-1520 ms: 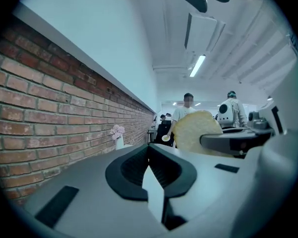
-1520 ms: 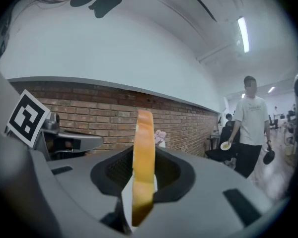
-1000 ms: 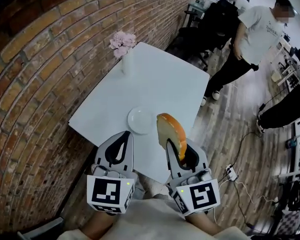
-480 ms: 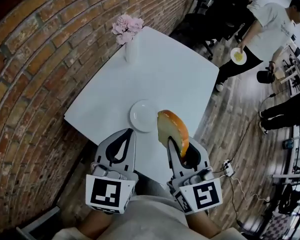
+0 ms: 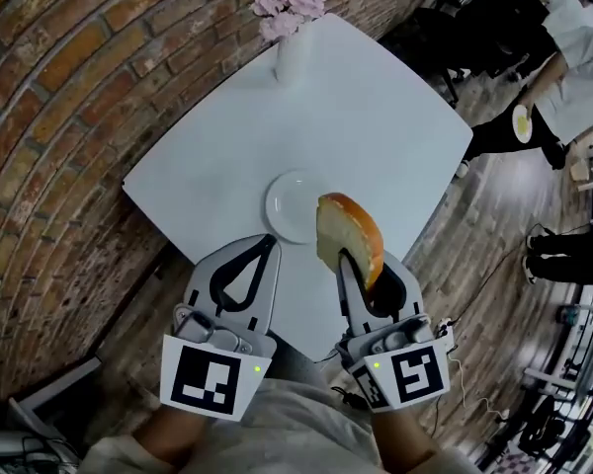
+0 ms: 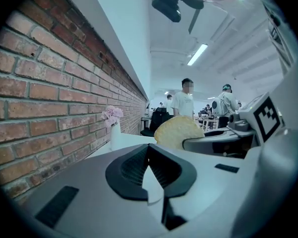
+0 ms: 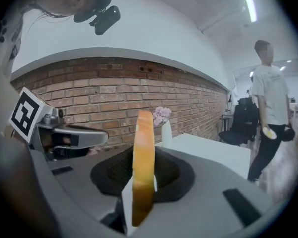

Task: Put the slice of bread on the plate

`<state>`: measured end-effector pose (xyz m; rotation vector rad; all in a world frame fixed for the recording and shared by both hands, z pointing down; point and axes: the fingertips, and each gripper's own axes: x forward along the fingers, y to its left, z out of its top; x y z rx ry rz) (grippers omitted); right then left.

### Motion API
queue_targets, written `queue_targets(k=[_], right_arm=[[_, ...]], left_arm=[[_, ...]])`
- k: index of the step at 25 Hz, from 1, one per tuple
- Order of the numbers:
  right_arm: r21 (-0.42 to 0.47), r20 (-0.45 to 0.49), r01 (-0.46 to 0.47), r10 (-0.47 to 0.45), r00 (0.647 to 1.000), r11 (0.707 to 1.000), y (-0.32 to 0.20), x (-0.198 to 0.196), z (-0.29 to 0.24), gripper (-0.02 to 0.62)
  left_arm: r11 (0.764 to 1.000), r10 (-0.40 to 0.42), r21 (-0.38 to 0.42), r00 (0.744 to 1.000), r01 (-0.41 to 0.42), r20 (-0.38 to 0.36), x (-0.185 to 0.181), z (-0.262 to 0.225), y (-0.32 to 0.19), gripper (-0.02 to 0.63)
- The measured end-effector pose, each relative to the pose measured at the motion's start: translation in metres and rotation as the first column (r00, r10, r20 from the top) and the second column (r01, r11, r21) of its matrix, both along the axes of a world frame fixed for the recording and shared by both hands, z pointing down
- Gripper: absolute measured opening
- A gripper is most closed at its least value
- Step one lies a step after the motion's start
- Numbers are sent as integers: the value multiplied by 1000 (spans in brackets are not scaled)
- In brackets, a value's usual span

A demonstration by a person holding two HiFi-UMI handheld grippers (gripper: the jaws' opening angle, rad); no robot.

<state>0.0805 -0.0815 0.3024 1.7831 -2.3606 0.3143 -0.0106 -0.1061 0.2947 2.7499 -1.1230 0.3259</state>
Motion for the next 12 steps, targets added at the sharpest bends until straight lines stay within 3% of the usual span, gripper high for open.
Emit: queue_targets(k=[12], right_arm=[[-138,38,171,-168,985,975,-44,-12,63,94]], left_arm=[[998,-51,-32,995,54,89,4,34,-17,11]])
